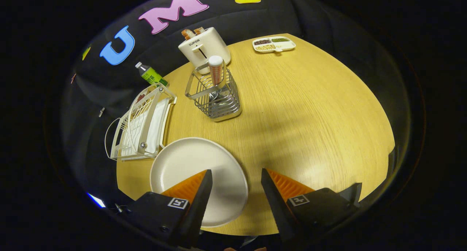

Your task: Take the plate from the dish rack, then take the spoon from the basket and place it into the plate.

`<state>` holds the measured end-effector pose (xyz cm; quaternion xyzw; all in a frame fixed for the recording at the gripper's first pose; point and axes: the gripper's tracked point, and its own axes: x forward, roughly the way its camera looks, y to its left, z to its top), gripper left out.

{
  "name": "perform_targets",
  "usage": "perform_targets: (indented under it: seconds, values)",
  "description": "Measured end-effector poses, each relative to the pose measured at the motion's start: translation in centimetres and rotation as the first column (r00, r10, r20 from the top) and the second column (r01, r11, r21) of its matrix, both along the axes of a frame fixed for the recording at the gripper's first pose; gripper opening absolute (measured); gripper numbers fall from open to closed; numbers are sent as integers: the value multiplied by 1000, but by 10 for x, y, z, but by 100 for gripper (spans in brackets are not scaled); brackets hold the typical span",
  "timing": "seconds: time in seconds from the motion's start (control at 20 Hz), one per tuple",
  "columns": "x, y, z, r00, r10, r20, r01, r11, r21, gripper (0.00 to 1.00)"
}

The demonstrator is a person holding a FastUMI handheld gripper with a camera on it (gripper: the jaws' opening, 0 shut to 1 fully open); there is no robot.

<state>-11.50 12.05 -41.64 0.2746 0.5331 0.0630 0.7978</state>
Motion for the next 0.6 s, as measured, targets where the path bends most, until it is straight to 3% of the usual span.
perform_targets:
  seconds: [0.2,0.35,0.6]
  values:
    - [20,-17,39,989,53,137,-44,997,-69,88]
    - [58,-35,79,953,119,278,-83,987,-137,87]
    - [105,-51,80,927,216,308,-154,965,-212,86]
